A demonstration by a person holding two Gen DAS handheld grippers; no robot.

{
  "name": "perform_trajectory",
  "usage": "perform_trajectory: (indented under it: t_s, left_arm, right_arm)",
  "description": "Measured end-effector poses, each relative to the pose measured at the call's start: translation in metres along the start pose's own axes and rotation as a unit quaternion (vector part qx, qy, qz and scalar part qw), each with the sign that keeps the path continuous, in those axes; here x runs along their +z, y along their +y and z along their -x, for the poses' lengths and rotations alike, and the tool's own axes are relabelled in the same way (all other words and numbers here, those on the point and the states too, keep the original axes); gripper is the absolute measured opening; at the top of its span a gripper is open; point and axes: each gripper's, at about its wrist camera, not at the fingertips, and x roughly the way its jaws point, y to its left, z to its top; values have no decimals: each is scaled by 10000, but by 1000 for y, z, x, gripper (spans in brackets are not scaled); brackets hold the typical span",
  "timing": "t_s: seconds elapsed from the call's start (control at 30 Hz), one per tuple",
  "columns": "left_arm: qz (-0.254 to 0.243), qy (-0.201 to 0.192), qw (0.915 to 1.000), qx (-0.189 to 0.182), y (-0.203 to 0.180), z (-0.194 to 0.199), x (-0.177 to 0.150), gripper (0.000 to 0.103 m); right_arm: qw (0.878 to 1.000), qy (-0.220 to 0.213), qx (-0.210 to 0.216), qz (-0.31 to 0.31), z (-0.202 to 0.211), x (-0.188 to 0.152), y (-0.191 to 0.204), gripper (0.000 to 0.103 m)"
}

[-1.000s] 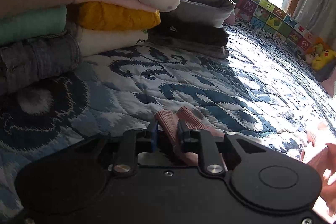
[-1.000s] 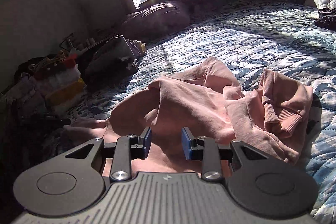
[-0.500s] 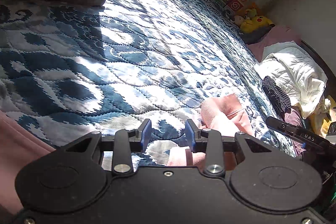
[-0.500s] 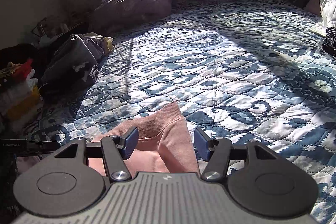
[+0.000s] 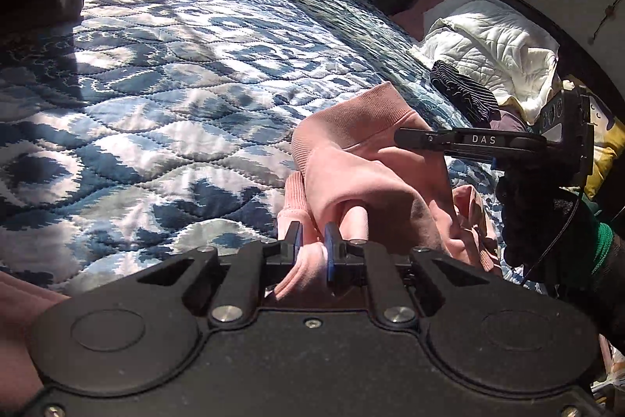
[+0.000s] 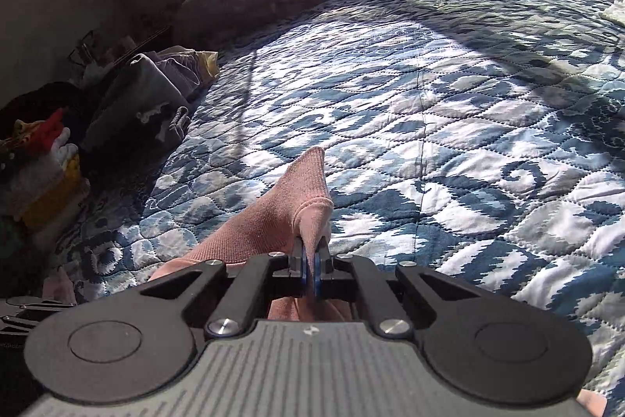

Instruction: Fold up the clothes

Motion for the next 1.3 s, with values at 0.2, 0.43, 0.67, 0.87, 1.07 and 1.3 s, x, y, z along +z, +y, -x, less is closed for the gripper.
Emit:
perform_trajectory:
  t_s: [0.2, 0.43, 0.67, 0.87, 1.07, 1.3]
  left_arm:
    - [-2914, -150, 9564, 116, -76, 30, -52, 9]
    - [-1279, 699, 9893, -42, -29, 20, -49, 29]
    - [699, 1085, 9916, -27, 20, 0, -34, 43]
    - [1913, 1308, 9728, -5, 48, -15, -22, 28]
    - [1160, 1370, 9837, 129, 33, -27, -7, 10]
    - [513, 567, 9967, 289, 38, -26, 40, 10]
  right_arm:
    - [9995, -84, -116, -283, 59, -35, -23, 6]
    - [9967, 214, -478, -625, 59, -63, -48, 6]
    - [9976, 151, -537, -406, 58, -45, -40, 28]
    - [9981, 83, -395, -463, 54, -27, -51, 40]
    - [9967, 662, -41, -461, 15, -7, -59, 44]
    - [9954, 709, 271, 576, 15, 15, -38, 11]
